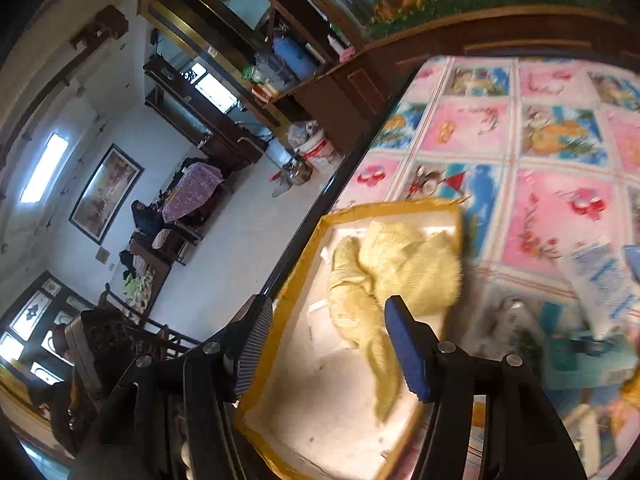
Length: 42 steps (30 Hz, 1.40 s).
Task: Organize soft objects
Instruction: 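Grasp the clear plant-print packet with the right tool while the left tool grasps the teal box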
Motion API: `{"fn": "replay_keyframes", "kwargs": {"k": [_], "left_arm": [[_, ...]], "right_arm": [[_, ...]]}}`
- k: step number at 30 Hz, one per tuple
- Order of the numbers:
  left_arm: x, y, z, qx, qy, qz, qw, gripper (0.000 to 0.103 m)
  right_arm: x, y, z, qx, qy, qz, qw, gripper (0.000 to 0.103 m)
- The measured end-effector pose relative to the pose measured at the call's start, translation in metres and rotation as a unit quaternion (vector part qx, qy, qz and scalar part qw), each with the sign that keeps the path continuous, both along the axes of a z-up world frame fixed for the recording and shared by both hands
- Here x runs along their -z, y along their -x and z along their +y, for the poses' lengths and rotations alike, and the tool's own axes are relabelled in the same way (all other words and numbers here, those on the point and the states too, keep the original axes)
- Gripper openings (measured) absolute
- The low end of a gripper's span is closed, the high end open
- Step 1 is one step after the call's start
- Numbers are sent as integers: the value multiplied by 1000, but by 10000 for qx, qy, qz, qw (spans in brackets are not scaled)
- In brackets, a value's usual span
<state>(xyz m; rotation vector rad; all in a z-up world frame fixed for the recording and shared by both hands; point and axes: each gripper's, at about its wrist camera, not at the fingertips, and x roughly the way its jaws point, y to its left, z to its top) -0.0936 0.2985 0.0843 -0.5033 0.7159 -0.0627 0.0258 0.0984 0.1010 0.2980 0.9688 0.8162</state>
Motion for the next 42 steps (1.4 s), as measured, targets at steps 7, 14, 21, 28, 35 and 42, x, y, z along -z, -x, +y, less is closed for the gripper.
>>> {"fn": "replay_keyframes", "kwargs": {"k": [7,14,21,28,35,42], "left_arm": [[-11,1,-68,935,-198,-139,9953,71],[-2,-14,-160,1867,-572,195,9806,71],[-1,-49,-205,2092,-1720,212,9624,71],[-4,-64,-193,1886,-1841,290,9642,71],[-2,-70,-189,1872,-1853,408,9638,71],[-7,-73,-182,1885,-1821,319,9645,71]], "right_arm": [[0,39,-152,1467,830,-562,9841,83],[35,58,-231,2020,839,-91,9758,83],[50,62,-189,978,1355,-224,9857,83],[85,45,-121,240,2360,-469,9703,83],[95,48,-116,129,2536,-575,9655,63],[92,61,-181,558,1891,-298,9799,61]]}}
